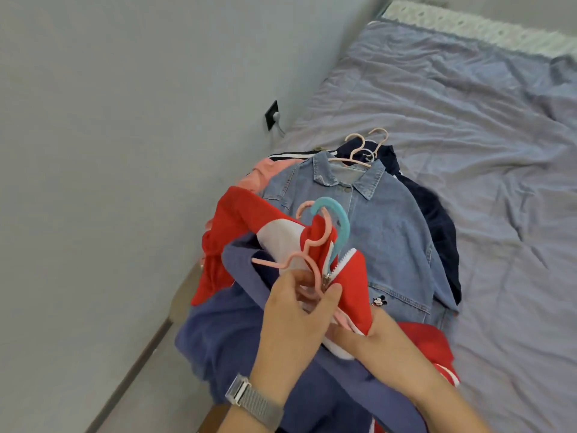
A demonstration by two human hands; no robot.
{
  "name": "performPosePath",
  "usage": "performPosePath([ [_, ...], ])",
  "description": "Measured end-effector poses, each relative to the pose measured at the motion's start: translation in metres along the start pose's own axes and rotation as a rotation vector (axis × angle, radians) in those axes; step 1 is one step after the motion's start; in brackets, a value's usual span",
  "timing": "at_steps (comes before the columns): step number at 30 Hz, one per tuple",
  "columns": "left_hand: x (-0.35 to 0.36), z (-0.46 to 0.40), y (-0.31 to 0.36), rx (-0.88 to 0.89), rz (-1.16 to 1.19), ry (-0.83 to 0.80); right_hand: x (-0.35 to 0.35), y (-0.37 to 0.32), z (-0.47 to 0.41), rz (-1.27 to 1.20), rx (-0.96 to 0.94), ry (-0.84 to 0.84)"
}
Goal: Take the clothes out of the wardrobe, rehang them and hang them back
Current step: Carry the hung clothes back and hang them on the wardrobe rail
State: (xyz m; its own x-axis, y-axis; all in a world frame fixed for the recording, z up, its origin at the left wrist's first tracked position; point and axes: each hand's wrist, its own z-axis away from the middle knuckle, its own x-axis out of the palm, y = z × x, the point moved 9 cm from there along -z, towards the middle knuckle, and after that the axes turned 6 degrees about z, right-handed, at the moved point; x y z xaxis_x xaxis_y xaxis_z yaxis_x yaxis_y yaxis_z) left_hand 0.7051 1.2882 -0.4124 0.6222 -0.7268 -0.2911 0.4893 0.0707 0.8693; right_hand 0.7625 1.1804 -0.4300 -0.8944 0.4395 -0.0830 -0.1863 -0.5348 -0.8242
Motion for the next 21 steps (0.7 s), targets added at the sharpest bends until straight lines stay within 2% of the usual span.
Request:
performPosePath([
  [5,-0.047,0.069,0.018,0.029,0.090,-0.004,0.048,-0.025,0.063,-0.151,0.046,-0.024],
  [9,-0.070,0.109,0.030,0.022,0.204,0.019,0.065,-0.037,0.095,-0.147,0.094,-0.032],
  [13,-0.082,0.147,0.031,-0.004,0.284,0.128,0.071,-0.050,0.119,-0.049,0.070,-0.079],
  [17,-0.075,0.193,0.036,-0.009,0.379,0.260,0.064,-0.055,0.148,0.179,-0.002,-0.150],
  [21,-0.061,0.240,0.053,0.074,0.440,0.354,0.051,-0.057,0.193,0.278,-0.079,-0.205],
])
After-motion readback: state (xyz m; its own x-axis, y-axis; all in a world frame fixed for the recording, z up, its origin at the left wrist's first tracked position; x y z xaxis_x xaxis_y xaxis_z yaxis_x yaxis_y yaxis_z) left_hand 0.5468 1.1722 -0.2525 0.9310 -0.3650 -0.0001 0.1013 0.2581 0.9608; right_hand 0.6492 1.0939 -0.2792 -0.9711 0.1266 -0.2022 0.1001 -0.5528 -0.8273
